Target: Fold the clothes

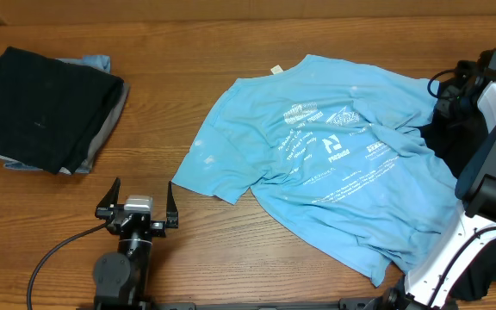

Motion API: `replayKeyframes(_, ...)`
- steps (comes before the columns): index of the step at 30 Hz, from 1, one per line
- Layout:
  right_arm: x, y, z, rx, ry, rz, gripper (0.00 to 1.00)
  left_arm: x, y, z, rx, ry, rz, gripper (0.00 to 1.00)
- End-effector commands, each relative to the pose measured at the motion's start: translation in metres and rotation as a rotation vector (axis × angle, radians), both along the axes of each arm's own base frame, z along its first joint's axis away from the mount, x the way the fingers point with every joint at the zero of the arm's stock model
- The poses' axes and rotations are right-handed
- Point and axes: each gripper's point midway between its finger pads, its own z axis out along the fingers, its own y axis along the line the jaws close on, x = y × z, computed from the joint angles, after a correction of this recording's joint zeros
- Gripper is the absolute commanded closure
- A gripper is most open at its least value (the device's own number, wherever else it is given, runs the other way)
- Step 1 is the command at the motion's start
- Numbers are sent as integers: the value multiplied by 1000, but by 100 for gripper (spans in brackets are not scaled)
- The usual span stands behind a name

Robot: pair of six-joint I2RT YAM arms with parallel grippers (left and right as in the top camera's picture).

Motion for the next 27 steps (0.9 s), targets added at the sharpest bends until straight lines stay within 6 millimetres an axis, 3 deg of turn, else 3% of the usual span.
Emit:
replayKeyframes(1, -12, 22, -25, 53, 62, 32, 96, -9, -42, 39, -44, -133, -253, 0)
replayKeyframes(6, -9, 21, -24, 48, 52, 33, 96, -13, -43, 76, -142, -69, -254, 0)
replayKeyframes(9, -9, 21, -24, 49, 51, 32, 96, 0, -49, 112, -145, 7, -279, 0)
replayKeyframes(11, -9, 22, -24, 53, 50, 33, 96, 20, -58, 137, -153, 98, -316, 0)
replayKeyframes(15, -8, 23, -24, 62, 46, 36, 96, 73, -91, 161, -155, 363, -412, 0)
replayKeyframes(18, -8, 23, -24, 62, 46, 36, 96, 124, -138, 166, -136, 583, -492, 0)
replayKeyframes(21, -8, 24, -24, 65, 46, 37, 96, 177, -171, 165, -128, 628, -527, 0)
replayKeyframes(24, -7, 27, -24, 82, 38, 41, 96, 221, -192, 148, -143, 640, -560, 0)
replayKeyframes(27, -6, 27, -24, 85, 36, 42, 96, 247, -225, 126, -187, 612, -704, 1)
